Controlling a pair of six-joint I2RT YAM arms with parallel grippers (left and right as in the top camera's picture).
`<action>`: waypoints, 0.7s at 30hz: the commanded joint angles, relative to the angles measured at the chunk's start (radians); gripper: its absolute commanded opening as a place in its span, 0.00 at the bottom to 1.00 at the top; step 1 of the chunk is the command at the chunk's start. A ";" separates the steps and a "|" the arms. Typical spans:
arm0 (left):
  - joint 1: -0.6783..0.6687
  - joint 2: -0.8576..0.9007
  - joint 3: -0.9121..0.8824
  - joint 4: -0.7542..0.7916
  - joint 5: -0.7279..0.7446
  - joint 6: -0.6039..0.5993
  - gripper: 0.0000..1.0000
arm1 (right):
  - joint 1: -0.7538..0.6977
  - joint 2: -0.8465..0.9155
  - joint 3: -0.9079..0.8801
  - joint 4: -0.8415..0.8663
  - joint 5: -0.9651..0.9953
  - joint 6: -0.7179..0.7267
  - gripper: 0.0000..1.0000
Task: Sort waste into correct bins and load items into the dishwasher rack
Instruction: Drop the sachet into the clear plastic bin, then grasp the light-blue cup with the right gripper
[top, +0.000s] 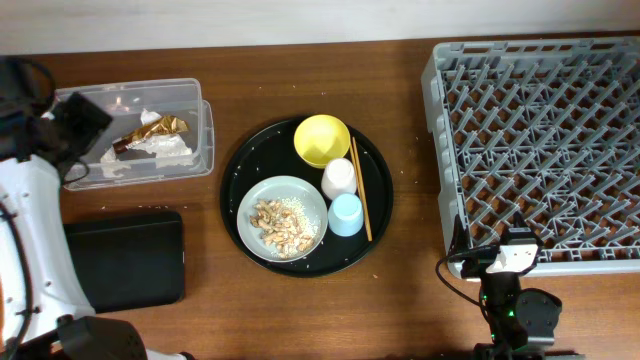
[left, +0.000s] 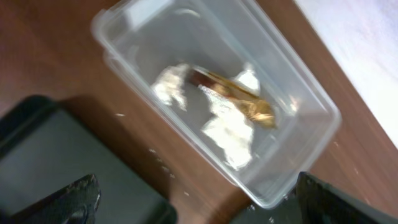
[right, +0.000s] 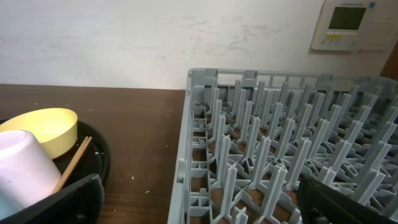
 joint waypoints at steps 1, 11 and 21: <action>0.031 0.006 0.002 -0.018 -0.030 -0.013 0.99 | 0.005 -0.006 -0.005 -0.004 -0.012 -0.003 0.98; 0.032 0.006 0.002 -0.018 -0.030 -0.013 0.99 | 0.005 -0.006 -0.005 0.301 -0.712 0.928 0.98; 0.032 0.006 0.002 -0.018 -0.030 -0.013 0.99 | 0.006 0.599 0.694 -0.115 -0.724 0.500 0.98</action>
